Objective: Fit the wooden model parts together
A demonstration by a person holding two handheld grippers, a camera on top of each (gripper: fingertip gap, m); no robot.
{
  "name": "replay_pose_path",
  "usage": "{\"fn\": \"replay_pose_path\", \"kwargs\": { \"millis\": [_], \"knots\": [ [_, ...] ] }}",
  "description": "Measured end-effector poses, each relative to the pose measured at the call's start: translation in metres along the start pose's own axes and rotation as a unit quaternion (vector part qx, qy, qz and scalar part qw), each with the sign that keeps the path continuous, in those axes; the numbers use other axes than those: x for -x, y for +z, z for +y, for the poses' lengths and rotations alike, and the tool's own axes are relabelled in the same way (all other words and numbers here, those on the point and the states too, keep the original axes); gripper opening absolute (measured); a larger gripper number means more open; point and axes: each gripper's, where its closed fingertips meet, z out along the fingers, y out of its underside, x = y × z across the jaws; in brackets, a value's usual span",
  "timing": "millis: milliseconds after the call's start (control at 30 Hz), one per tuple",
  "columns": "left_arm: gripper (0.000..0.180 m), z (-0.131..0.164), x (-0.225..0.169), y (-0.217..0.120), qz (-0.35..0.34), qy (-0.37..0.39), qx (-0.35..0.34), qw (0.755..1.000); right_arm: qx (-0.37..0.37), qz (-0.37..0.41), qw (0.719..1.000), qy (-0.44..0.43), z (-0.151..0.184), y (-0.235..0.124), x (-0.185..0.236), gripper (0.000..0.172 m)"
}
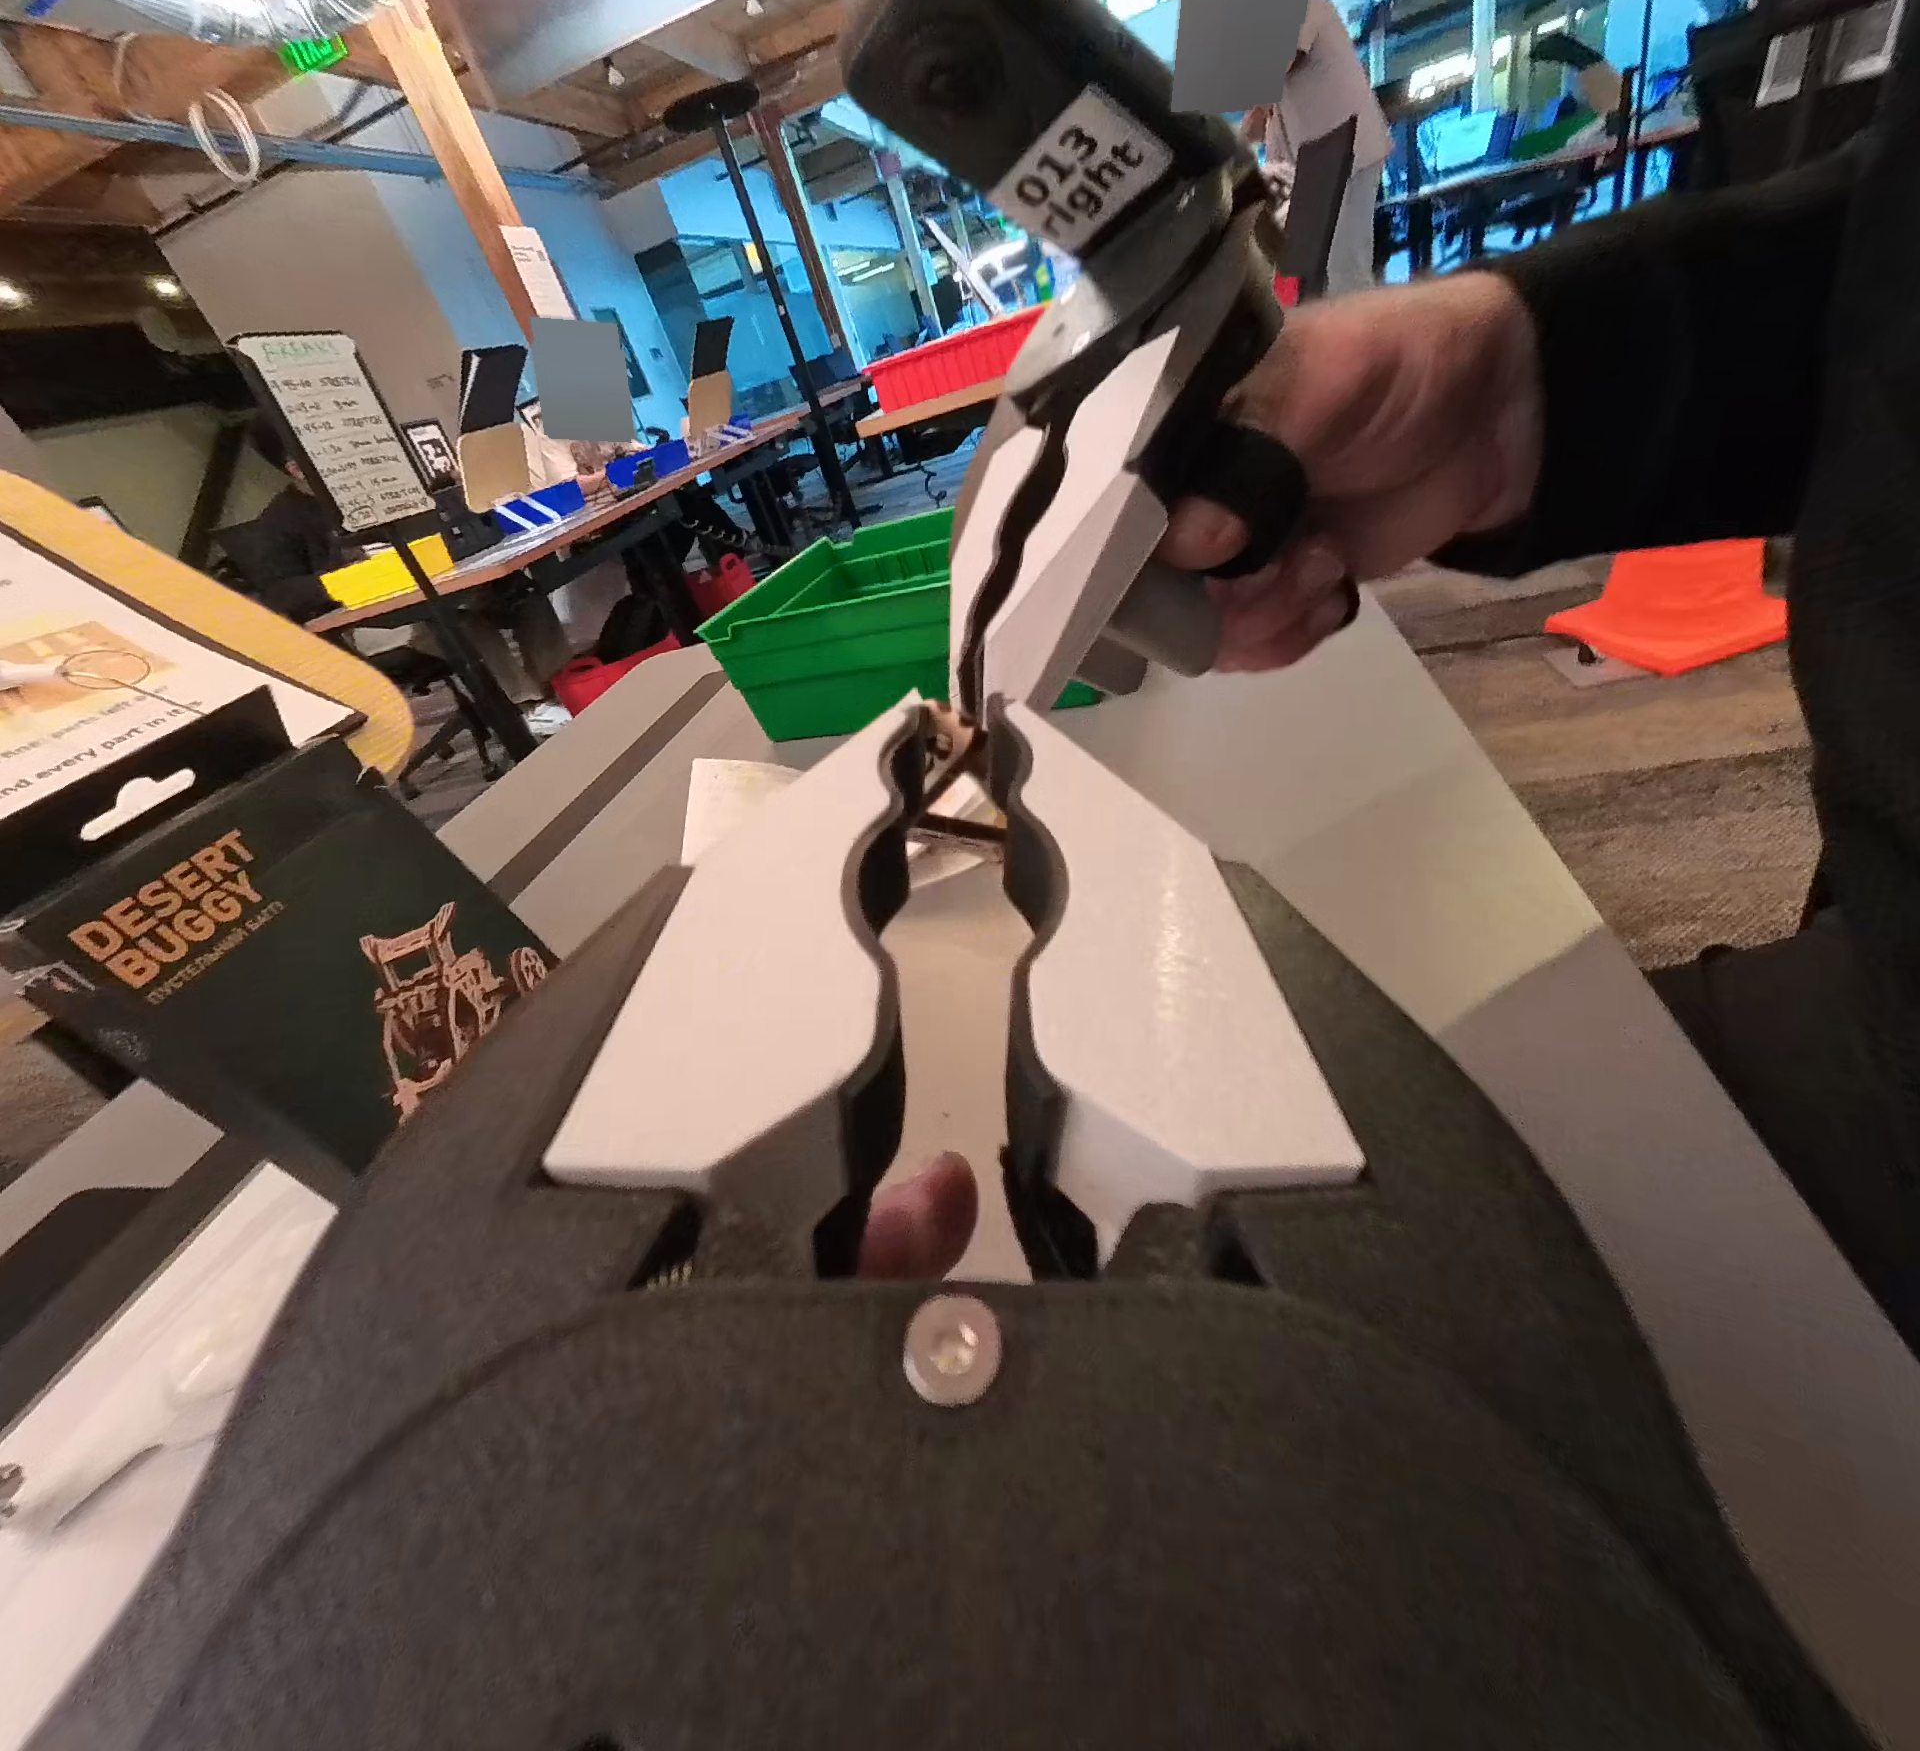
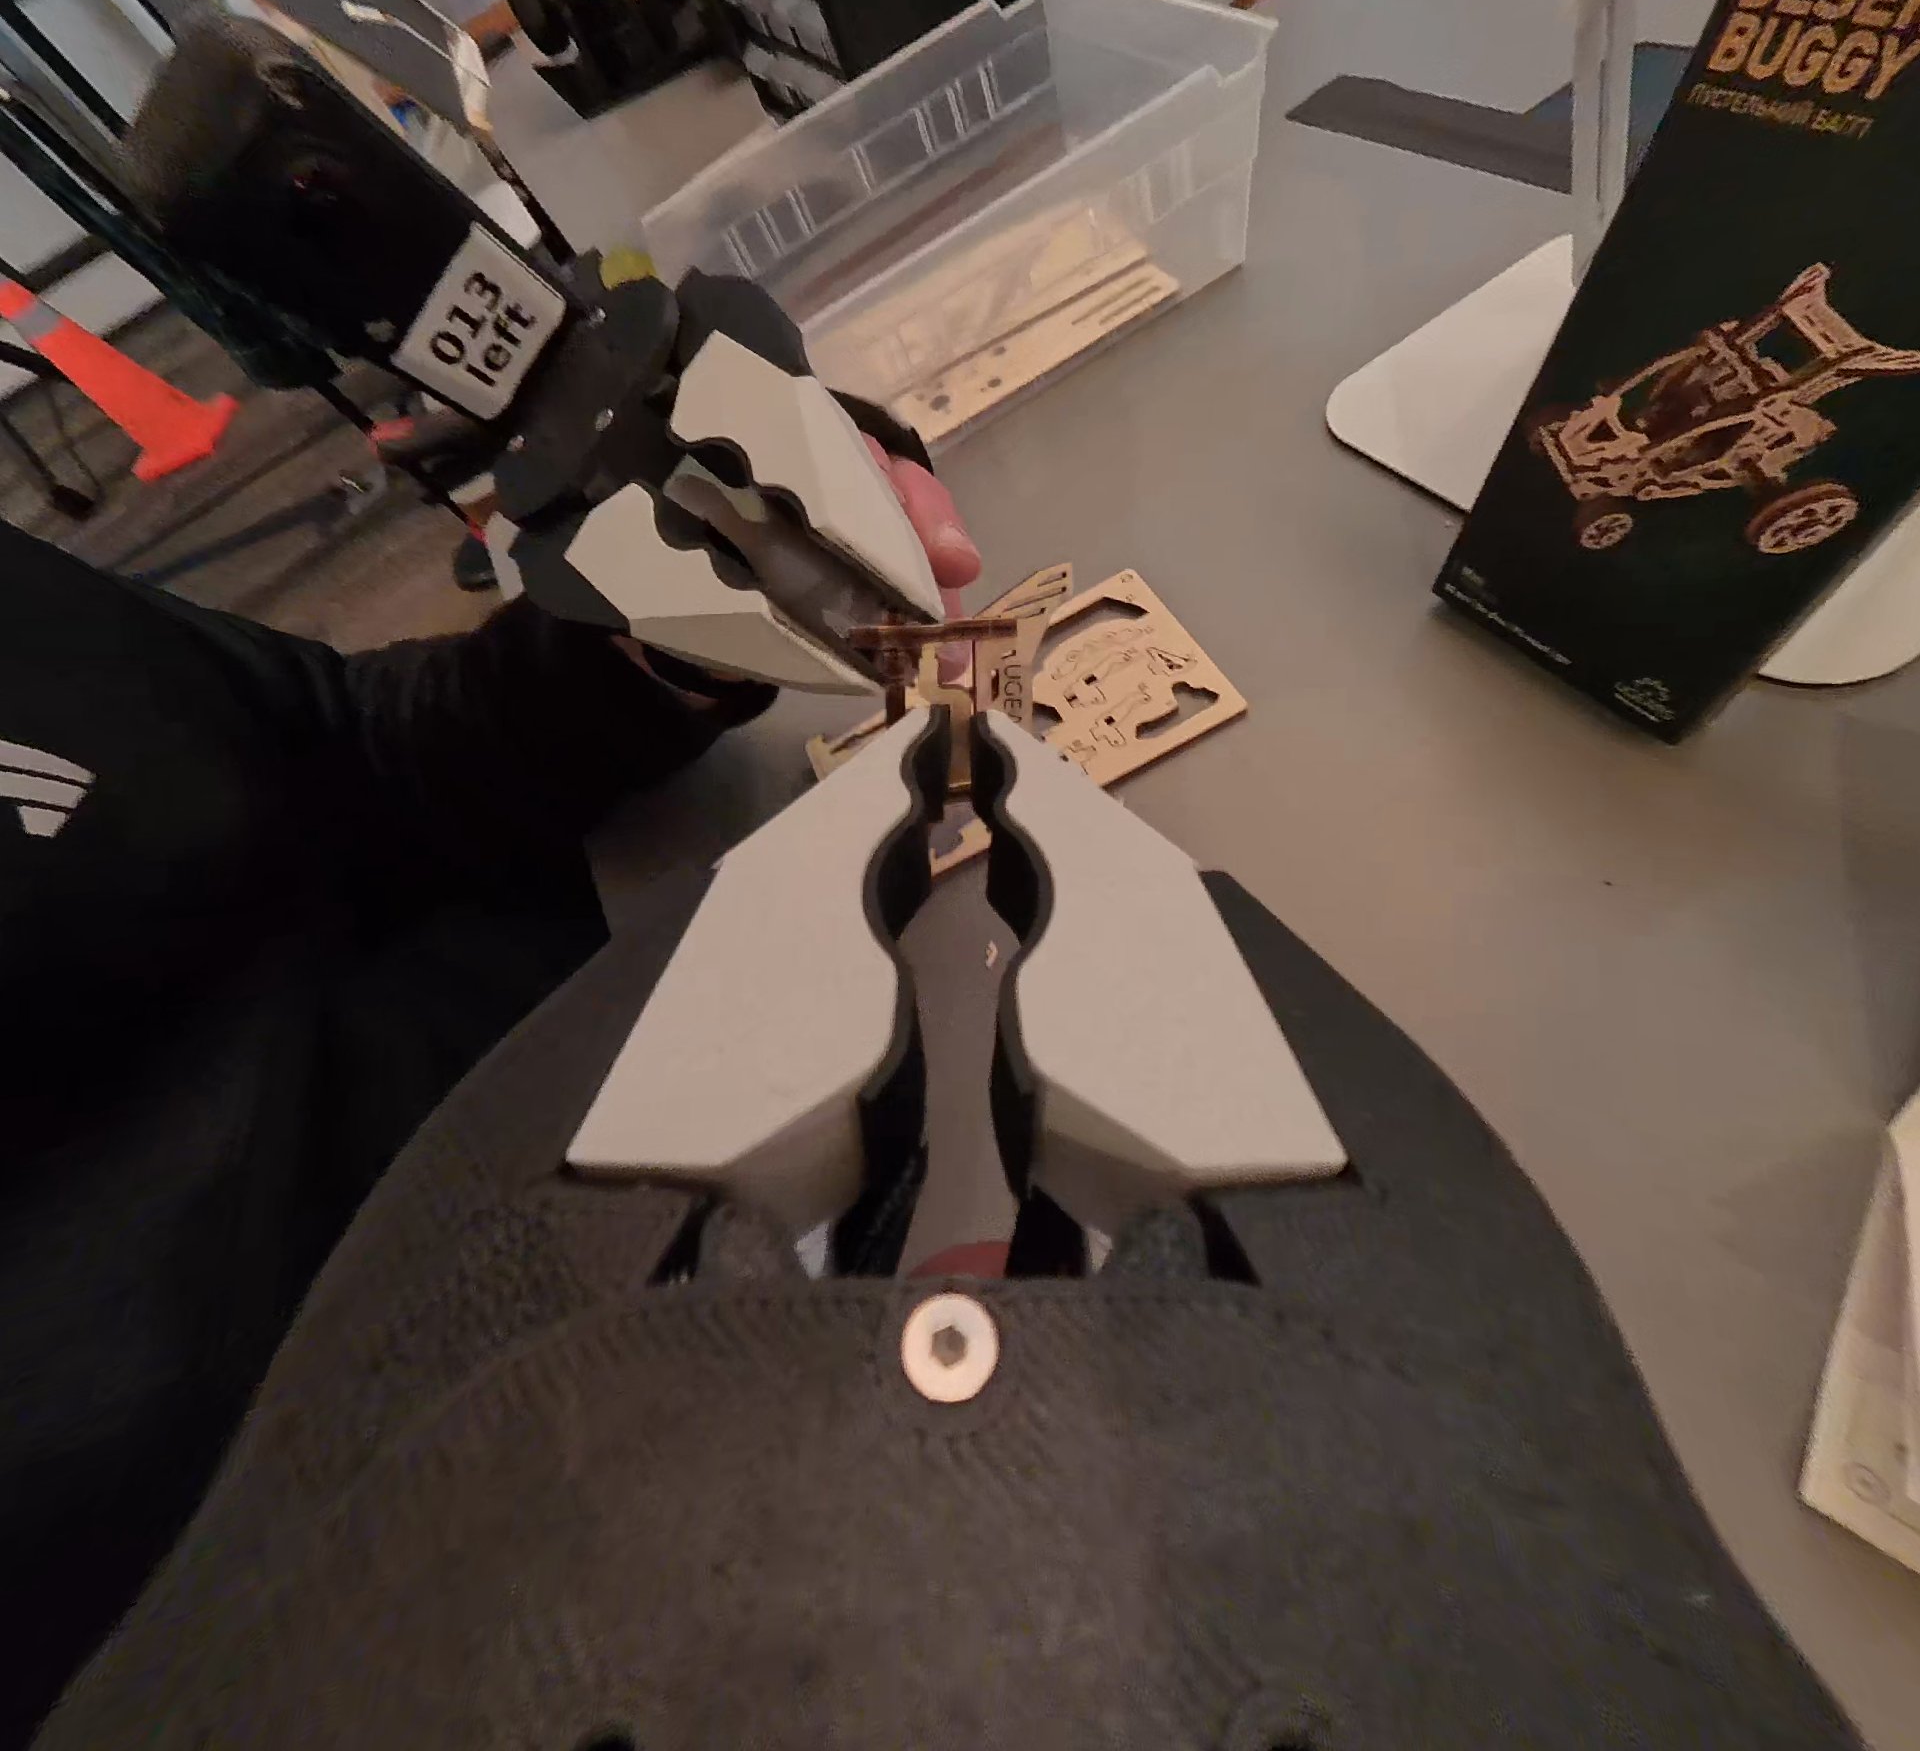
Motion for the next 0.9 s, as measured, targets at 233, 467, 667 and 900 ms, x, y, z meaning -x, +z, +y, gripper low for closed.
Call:
{"fn": "replay_pose_path", "kwargs": {
  "millis": [233, 467, 667, 900],
  "knots": [
    [0.009, 0.016, -0.002, 0.003, -0.009, 0.055, 0.052, 0.997, 0.076, 0.054, 0.994, -0.049, 0.012, 0.004, -0.010, 0.001],
    [0.008, 0.033, -0.003, 0.005, -0.019, 0.108, 0.106, 0.988, 0.120, 0.086, 0.986, -0.080, 0.024, 0.008, -0.020, 0.001],
    [0.007, 0.045, -0.005, 0.008, -0.029, 0.153, 0.142, 0.977, 0.153, 0.105, 0.979, -0.088, 0.033, 0.012, -0.027, 0.001],
    [0.005, 0.055, -0.005, 0.010, -0.039, 0.183, 0.172, 0.967, 0.172, 0.118, 0.974, -0.093, 0.040, 0.015, -0.032, 0.001]
  ]
}}
